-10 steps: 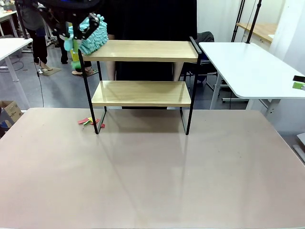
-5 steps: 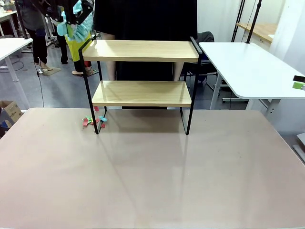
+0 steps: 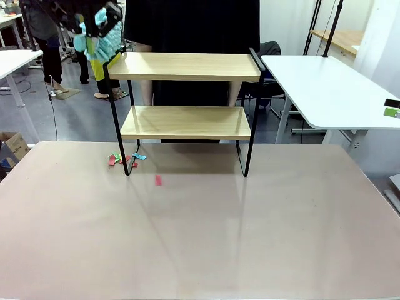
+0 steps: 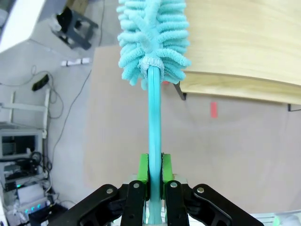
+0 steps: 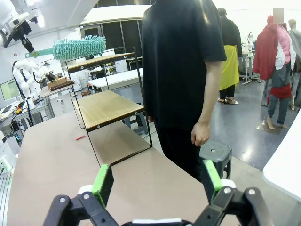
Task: Clean the shelf.
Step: Clean the specific section of the Shelf indicated by the human with the Duster.
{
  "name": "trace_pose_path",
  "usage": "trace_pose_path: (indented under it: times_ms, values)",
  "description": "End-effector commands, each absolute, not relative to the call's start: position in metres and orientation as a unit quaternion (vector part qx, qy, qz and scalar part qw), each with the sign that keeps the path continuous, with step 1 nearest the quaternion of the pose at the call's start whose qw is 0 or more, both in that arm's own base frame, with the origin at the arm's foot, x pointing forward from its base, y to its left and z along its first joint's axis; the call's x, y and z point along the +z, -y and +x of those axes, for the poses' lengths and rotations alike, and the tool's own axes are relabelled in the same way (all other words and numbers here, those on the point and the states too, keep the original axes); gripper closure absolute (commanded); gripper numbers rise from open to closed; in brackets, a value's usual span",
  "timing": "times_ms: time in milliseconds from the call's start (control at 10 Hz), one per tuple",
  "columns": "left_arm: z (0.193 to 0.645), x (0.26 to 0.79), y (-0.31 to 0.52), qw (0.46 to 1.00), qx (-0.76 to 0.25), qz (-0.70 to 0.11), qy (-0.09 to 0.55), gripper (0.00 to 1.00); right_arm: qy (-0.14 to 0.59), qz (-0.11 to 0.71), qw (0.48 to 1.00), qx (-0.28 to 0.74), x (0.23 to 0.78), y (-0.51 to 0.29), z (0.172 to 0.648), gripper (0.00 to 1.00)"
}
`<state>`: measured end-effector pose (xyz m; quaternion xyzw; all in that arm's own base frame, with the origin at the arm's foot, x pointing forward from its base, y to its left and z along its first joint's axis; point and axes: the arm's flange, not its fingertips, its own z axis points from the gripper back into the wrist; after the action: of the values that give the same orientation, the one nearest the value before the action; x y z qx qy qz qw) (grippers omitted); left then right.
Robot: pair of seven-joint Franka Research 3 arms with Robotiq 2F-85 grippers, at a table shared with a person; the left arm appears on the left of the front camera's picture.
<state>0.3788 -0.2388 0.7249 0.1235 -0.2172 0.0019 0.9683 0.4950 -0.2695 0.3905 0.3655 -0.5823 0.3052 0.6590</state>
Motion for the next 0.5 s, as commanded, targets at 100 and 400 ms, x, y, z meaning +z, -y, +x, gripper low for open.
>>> trace_pose_path:
  times_ms: [100,400]
  values:
    - [0.357,0.770,0.177,0.955,-0.108,0.031,0.273,0.87,0.583,0.364,0.659,0.308,0.393,0.268,0.496,0.00]
    - [0.332,0.793,0.148,0.936,-0.247,-0.056,0.246,0.87,0.583,0.364,0.659,0.308,0.393,0.268,0.496,0.00]
